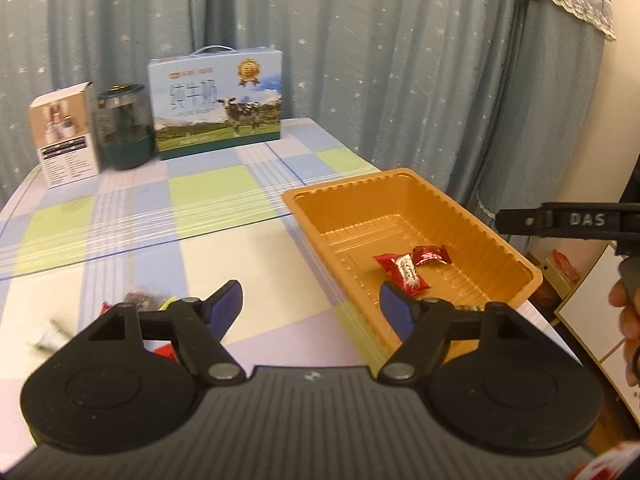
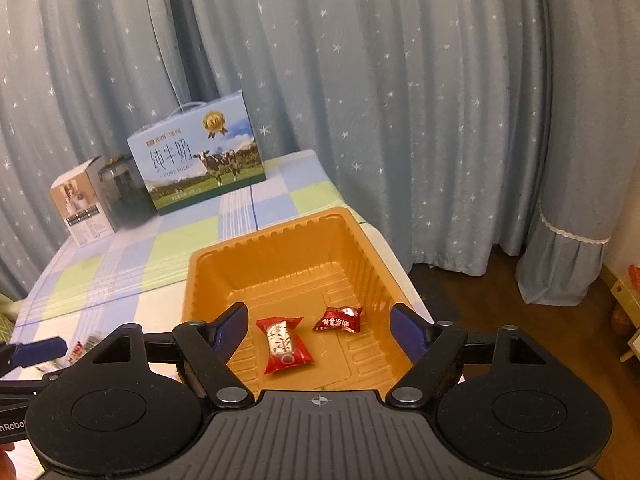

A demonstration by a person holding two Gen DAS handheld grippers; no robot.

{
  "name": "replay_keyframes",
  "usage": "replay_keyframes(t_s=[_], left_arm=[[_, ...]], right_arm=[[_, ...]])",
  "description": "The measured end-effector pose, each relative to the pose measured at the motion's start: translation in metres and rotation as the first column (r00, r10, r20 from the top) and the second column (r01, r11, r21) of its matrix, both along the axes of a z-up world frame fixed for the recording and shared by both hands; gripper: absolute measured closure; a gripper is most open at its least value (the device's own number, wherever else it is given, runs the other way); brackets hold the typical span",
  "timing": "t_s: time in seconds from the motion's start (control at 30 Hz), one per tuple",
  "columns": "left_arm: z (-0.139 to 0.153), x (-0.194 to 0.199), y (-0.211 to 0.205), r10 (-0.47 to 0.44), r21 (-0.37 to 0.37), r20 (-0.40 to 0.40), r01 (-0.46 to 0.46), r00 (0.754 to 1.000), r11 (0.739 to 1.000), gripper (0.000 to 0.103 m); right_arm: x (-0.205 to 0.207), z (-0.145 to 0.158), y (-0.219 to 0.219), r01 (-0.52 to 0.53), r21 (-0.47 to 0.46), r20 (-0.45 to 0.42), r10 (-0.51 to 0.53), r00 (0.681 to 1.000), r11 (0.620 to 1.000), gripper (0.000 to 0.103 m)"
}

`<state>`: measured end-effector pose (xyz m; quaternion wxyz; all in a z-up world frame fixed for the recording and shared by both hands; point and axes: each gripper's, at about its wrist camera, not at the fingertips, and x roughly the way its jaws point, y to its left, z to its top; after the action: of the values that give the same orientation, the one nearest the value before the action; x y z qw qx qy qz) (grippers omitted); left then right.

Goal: Organize snacks
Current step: 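Withdraw both grippers from the tray back toward the snack pile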

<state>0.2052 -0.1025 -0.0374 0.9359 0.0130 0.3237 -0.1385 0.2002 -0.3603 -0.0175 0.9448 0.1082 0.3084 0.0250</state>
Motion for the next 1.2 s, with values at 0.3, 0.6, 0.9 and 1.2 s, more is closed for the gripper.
replay_keyframes(t_s=[0.3,0.6,0.9,1.2], left_arm=[[0.018,-0.052,0.035,0.067,-0.009,-0.001,-0.067,0.998,0.998,0.028],[0.033,-0.096,0.077,0.160,-0.019,-0.004,-0.160,0.987,0.987,0.022],[0.036,-0.126,0.112,0.226,-0.004,-0.004,-0.226,0.974,0.974,0.020],[0.034,-0.135,0.133,0.268,-0.003,-0.008,-0.268,0.963,0.963,0.018]], right_arm=[[-0.052,0.029,0.037,-0.026,-0.008,0.011,0.026,1.000,1.000,0.025],[-0.090,0.038,0.081,-0.084,-0.010,0.014,0.084,0.996,0.996,0.025],[-0.104,0.025,0.117,-0.138,0.001,-0.026,0.138,0.990,0.990,0.025],[-0.108,0.019,0.136,-0.175,-0.017,-0.036,0.175,0.984,0.984,0.025]])
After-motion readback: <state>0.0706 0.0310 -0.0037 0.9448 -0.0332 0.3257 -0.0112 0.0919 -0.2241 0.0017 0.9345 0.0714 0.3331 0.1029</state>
